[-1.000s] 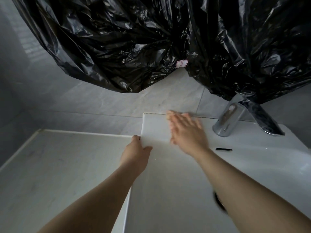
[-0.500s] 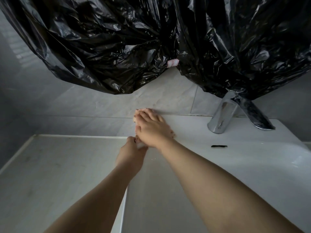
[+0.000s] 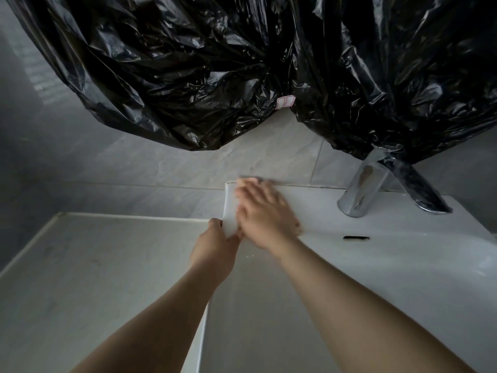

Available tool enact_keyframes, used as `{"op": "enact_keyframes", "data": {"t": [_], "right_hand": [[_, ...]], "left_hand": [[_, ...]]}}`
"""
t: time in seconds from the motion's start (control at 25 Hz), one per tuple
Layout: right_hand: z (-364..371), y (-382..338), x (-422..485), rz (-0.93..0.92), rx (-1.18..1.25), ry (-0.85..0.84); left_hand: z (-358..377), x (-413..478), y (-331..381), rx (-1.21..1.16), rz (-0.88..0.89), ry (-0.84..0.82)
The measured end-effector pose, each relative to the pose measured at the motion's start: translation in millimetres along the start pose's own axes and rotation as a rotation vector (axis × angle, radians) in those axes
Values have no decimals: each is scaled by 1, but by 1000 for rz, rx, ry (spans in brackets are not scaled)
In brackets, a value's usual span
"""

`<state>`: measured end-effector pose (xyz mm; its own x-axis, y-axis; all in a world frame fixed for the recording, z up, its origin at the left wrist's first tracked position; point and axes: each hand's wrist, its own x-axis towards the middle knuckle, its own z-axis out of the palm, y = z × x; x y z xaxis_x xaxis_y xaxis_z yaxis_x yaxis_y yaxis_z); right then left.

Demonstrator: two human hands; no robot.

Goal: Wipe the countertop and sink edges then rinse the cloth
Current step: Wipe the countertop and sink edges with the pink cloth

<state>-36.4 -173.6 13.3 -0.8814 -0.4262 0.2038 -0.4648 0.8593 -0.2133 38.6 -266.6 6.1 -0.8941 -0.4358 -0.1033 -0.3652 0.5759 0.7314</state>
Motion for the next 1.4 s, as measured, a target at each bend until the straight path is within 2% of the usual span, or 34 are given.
{"op": "enact_keyframes", "data": {"t": [0.12, 0.2, 0.28, 0.4, 0.56, 0.72, 0.84, 0.96, 1.08, 1.16, 1.24, 1.28, 1.4], "right_hand": [[5, -15, 1, -156, 17, -48], [1, 27, -2, -101, -16, 19], [-10, 79, -14, 65, -85, 71], [-21, 91, -35, 252, -137, 41], [-18, 82, -25, 194, -106, 88], [-20, 91, -10, 281, -29, 101], [-8, 83, -39, 218, -98, 244], [-11, 93, -60, 237, -125, 226], [-4, 68, -41, 397, -42, 283], [5, 36, -38, 268, -15, 313], [8, 34, -47, 95, -27, 242], [5, 48, -54, 75, -23, 238], [-8, 103, -86, 156, -77, 381]], "left_hand": [[0, -1, 1, 6, 14, -12], [-1, -1, 1, 25, -2, -13], [-1, 0, 1, 54, -16, -15], [-2, -1, 2, 83, -17, -21], [-3, -3, 4, 87, -9, -25], [-3, -3, 4, 117, 10, -32], [-3, -4, 4, 131, 26, -40], [-4, -6, 7, 216, 59, -46], [-1, -10, 8, 308, 168, -21], [0, -11, 7, 430, 276, -19], [1, -10, 7, 598, 347, 20], [1, -11, 7, 672, 385, 23], [3, -13, 10, 835, 558, -44]]}}
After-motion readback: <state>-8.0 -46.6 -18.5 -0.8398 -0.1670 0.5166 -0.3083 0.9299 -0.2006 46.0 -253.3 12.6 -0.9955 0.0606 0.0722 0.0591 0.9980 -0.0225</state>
